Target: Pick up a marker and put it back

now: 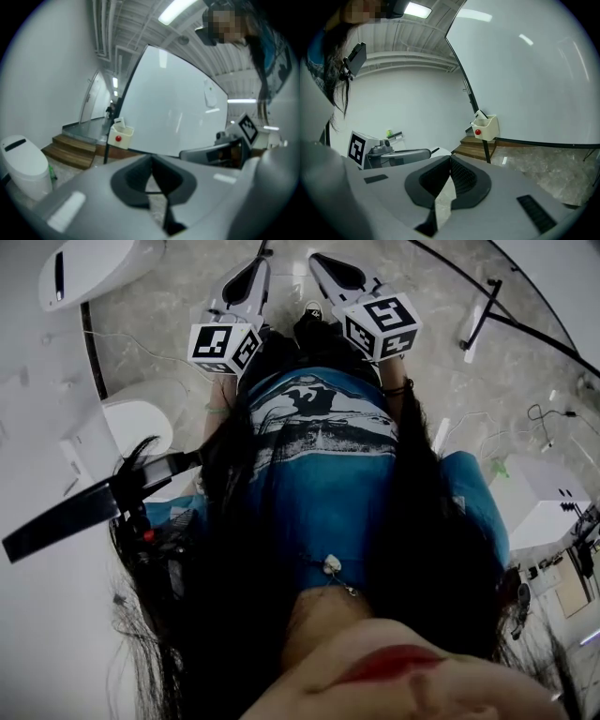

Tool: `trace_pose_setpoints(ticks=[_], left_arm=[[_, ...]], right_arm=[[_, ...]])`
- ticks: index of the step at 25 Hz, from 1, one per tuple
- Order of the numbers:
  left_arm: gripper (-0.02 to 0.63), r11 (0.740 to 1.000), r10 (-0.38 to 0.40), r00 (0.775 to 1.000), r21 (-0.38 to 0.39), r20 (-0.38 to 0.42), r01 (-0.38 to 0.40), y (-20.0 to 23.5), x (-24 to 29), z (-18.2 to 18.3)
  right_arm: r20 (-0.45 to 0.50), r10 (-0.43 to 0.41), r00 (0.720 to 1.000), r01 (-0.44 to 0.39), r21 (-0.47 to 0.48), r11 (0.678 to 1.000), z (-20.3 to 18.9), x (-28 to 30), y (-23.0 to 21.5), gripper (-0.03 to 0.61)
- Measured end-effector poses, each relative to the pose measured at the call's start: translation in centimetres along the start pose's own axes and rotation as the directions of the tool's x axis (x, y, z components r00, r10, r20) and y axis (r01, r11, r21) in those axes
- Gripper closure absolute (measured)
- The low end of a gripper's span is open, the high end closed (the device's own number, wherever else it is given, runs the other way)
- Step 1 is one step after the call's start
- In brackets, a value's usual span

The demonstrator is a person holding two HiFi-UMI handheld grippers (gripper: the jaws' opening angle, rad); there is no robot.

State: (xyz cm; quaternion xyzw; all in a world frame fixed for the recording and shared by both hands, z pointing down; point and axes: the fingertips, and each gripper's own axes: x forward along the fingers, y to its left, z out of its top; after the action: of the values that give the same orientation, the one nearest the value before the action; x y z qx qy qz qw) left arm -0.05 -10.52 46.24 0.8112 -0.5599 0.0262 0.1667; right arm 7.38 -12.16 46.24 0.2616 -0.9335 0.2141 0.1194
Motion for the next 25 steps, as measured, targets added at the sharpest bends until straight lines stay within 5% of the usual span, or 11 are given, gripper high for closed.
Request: trace_pose_setpoints(ticks=[13,18,25], left_arm=[[0.612,1.0,-0.009,1.0,0.022,0.026,0.008,-0.5,-13.9,-2.4],[0.612,0.998,-0.054,0.998,0.031,0.039,0.052,0.0,-18.8,-2.9],[0.612,0.987,-0.153,0.987,0.053,0.048,0.151,-5.0,-21.7,-4.0]], right_arm=[[0.038,-0.005,0.999,0.005,-0.01,1.0,-3.3,-1.8,12.0,0.568],[0.064,-0.064,0.996,0.064,-0.002,0.998,-4.9,-2.6,16.2,0.568],[0.097,-0.128,0.987,0.129,-0.012,0.992,-6.6,-7.6,19.5,0.568]])
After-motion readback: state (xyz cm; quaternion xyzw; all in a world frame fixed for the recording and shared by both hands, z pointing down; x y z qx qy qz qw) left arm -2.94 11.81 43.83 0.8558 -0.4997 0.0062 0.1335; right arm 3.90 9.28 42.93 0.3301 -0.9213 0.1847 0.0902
